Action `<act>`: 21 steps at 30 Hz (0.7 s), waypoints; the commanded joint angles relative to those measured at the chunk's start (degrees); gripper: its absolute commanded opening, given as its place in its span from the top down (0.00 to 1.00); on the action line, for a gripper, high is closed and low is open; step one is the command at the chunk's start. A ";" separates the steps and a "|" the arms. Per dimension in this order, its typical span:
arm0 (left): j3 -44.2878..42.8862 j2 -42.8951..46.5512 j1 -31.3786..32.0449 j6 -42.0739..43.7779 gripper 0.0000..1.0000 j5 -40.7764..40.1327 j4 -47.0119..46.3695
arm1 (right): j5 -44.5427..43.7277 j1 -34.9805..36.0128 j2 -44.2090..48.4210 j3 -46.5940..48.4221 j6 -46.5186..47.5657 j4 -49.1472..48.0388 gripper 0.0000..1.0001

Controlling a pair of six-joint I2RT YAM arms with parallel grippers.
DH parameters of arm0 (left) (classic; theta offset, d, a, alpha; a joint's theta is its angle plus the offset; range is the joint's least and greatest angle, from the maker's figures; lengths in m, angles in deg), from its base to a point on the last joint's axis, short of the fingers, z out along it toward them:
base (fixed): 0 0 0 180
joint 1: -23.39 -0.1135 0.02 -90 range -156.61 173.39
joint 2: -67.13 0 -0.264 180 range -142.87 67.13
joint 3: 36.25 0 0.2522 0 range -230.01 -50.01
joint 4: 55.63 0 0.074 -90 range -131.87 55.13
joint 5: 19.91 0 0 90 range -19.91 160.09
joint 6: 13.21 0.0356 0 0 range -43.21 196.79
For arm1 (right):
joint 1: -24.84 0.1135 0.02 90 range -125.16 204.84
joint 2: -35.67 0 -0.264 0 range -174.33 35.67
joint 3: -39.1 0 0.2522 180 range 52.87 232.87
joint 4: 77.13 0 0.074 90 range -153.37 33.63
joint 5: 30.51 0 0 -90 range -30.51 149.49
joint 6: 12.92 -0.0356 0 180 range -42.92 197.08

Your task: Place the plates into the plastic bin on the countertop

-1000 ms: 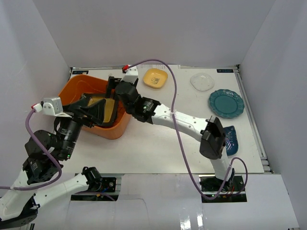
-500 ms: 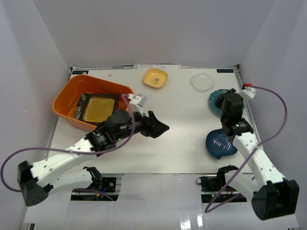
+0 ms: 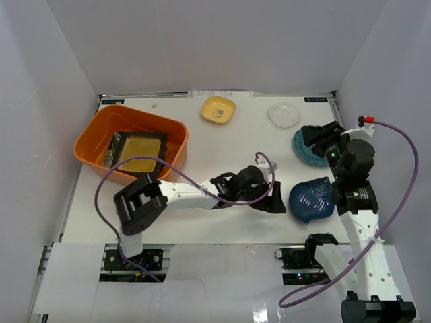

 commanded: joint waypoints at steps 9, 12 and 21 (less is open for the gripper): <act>-21.57 -22.25 3.46 1.56 0.24 -11.21 5.92 | 17.93 -0.10 5.05 2.39 3.65 2.12 0.43; -26.40 -26.83 3.46 2.45 0.27 -13.94 8.05 | 19.07 -0.10 6.81 0.28 3.30 1.68 0.43; -30.29 -32.66 3.28 2.62 0.88 -16.77 11.66 | 21.27 -0.10 8.93 -3.76 3.39 1.94 0.44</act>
